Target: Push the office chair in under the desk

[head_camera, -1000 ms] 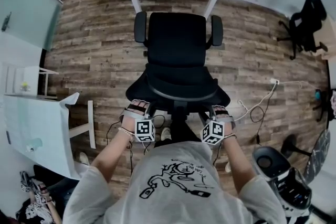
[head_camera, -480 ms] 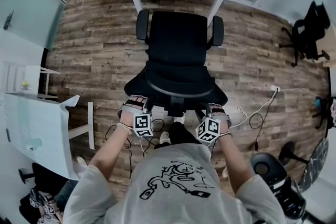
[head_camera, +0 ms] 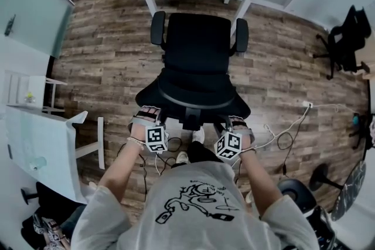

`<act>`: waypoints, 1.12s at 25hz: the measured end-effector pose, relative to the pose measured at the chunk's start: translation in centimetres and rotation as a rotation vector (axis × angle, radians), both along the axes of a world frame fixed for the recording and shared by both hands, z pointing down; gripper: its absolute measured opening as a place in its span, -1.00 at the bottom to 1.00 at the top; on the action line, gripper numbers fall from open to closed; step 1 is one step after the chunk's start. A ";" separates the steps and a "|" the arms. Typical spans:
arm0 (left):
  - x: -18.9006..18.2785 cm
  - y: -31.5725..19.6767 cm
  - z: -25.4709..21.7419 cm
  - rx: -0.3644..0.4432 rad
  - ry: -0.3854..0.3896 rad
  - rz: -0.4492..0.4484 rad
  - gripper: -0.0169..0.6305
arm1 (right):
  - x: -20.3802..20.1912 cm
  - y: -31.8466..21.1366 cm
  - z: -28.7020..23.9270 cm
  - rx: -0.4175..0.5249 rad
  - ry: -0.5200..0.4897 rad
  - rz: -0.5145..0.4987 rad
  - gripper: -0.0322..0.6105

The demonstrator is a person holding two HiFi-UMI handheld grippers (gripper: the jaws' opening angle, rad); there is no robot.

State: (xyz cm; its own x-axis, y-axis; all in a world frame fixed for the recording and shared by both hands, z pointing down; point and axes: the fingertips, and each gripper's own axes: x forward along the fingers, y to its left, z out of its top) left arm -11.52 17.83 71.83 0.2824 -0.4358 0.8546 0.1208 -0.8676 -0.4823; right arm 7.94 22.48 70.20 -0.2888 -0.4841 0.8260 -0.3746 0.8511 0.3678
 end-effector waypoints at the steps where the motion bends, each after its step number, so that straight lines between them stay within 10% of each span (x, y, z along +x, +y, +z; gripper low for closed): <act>1: 0.1 -0.4 0.1 -0.001 -0.002 -0.006 -0.61 | 0.1 -0.4 0.0 -0.002 -0.002 -0.003 -0.46; 28: 2.9 -6.0 0.5 -0.019 -0.016 -0.072 -0.61 | 3.2 -6.9 0.1 0.017 -0.002 -0.074 -0.47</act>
State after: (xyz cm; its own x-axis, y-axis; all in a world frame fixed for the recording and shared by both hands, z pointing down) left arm -8.58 11.85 72.29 0.2368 -0.4378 0.8673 0.0655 -0.8835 -0.4638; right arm 11.10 15.60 70.32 -0.3257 -0.4749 0.8175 -0.3114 0.8703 0.3815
